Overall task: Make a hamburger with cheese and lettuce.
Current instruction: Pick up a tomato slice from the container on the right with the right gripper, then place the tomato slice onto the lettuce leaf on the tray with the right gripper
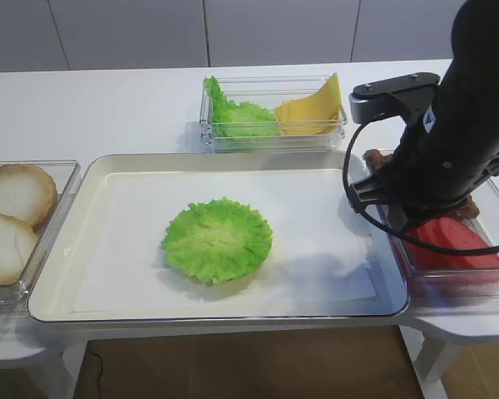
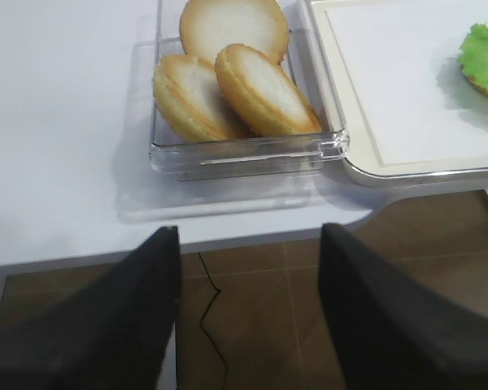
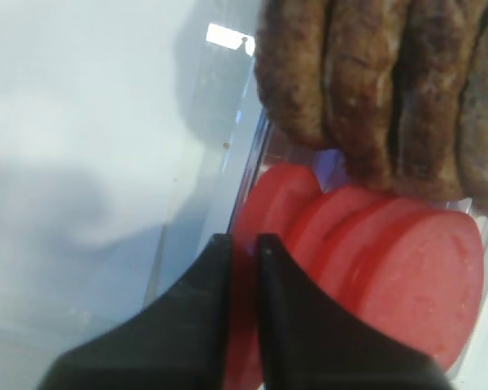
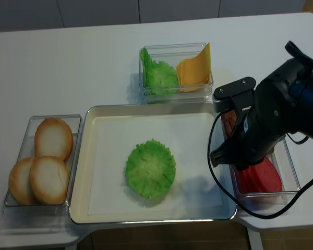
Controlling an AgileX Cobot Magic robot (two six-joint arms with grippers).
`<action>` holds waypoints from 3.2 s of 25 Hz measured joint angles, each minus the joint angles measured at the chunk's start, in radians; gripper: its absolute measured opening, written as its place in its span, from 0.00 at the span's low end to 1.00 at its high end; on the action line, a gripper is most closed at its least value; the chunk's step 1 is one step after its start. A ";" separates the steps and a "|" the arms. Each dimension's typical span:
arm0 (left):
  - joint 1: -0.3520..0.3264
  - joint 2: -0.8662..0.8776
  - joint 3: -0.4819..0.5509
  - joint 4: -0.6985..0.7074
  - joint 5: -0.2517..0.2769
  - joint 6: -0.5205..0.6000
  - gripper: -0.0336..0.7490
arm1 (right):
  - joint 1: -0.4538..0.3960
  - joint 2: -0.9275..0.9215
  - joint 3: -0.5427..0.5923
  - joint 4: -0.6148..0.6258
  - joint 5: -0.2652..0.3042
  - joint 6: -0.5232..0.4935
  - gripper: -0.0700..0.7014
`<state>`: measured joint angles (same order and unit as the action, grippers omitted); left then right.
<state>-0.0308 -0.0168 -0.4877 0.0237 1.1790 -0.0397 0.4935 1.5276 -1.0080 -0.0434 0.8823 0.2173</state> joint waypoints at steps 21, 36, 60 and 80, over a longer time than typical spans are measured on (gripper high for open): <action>0.000 0.000 0.000 0.000 0.000 0.000 0.56 | 0.000 -0.311 0.002 0.026 0.029 0.022 0.18; 0.000 0.000 0.000 0.000 0.000 0.000 0.56 | 0.098 -0.309 -0.261 -0.005 0.159 0.006 0.18; 0.000 0.000 0.000 0.000 0.000 0.000 0.56 | 0.425 0.218 -0.457 -0.327 0.139 0.051 0.18; 0.000 0.000 0.000 0.000 0.000 0.000 0.56 | 0.428 0.277 -0.459 -0.294 0.045 0.049 0.18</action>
<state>-0.0308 -0.0168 -0.4877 0.0237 1.1790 -0.0397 0.9215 1.8044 -1.4671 -0.3378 0.9268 0.2662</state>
